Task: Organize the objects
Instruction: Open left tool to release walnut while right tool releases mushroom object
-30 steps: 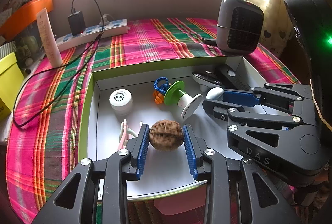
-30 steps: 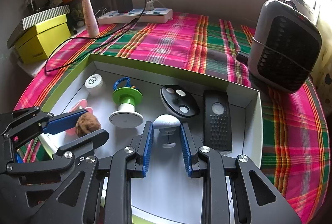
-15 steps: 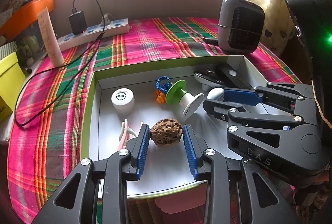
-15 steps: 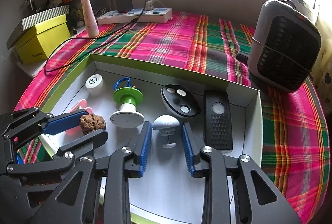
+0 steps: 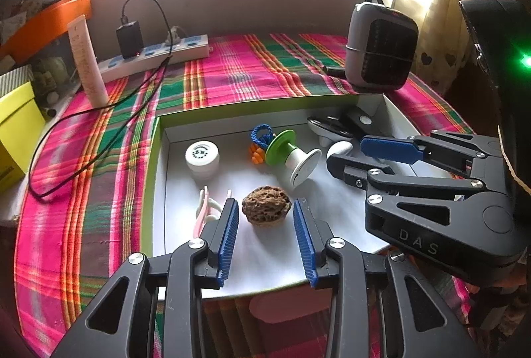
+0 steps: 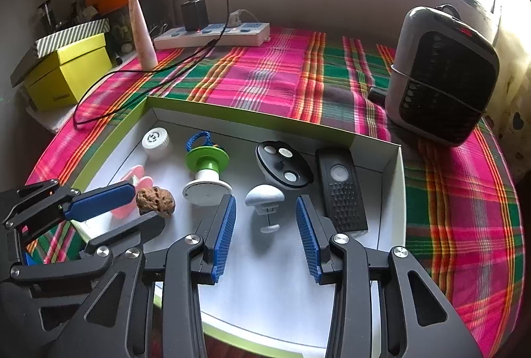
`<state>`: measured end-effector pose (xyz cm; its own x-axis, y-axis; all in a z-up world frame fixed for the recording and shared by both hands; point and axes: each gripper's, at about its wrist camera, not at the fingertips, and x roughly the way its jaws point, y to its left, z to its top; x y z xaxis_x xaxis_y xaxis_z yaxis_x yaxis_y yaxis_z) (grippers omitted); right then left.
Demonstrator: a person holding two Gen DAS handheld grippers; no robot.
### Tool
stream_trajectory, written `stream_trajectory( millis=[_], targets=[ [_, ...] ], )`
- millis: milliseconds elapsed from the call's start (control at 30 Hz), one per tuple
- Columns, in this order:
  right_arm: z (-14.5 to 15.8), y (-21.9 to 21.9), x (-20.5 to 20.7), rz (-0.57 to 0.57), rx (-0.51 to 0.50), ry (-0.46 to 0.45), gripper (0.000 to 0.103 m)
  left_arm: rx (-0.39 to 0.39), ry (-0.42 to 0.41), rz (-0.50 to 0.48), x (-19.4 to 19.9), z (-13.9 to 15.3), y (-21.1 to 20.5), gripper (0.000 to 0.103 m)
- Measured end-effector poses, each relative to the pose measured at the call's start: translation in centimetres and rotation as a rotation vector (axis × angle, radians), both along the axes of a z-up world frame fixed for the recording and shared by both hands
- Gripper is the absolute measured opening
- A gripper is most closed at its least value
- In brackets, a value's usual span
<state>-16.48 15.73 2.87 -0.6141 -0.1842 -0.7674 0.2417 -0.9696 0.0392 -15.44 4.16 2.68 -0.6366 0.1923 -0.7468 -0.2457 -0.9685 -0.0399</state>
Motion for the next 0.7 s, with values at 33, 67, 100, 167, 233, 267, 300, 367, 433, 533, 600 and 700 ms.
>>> stream_trajectory(
  millis=[33,67,100,167,233,267,300,367,433,533,600,700],
  targets=[
    [0.1,0.0,0.1,-0.001,-0.001,0.002,0.039,0.000,0.000,0.002,0.2,0.0,0.0,0.033],
    [0.1,0.0,0.3,-0.002,-0.003,0.005,0.039,0.002,0.001,0.002,0.3,0.0,-0.1,0.034],
    [0.2,0.0,0.4,-0.003,-0.006,0.006,0.039,0.001,0.001,0.003,0.5,0.1,-0.1,0.034],
    [0.3,0.1,0.7,-0.006,-0.007,0.009,0.039,0.001,0.007,0.005,0.8,0.2,-0.2,0.034],
    [0.5,0.1,1.0,-0.012,-0.012,0.015,0.039,0.004,0.015,0.007,1.2,0.4,-0.2,0.034],
    [0.5,0.1,1.2,-0.013,-0.016,0.018,0.039,0.005,0.017,0.007,1.3,0.5,-0.3,0.035],
    [0.7,0.2,1.4,-0.016,-0.021,0.021,0.039,0.006,0.019,0.008,1.4,0.6,-0.3,0.035],
    [0.8,0.3,1.8,-0.020,-0.026,0.024,0.039,0.009,0.024,0.010,1.7,0.7,-0.4,0.035],
    [0.9,0.4,2.1,-0.026,-0.032,0.026,0.039,0.009,0.029,0.007,2.1,0.9,-0.4,0.035],
    [1.0,0.4,2.6,-0.033,-0.038,0.032,0.039,0.012,0.030,0.009,2.5,1.0,-0.5,0.035],
    [1.2,0.5,3.0,-0.033,-0.043,0.037,0.039,0.016,0.035,0.008,2.8,1.2,-0.5,0.035],
    [1.4,0.6,3.6,-0.038,-0.046,0.045,0.039,0.022,0.039,0.006,3.3,1.3,-0.6,0.036]
  ],
)
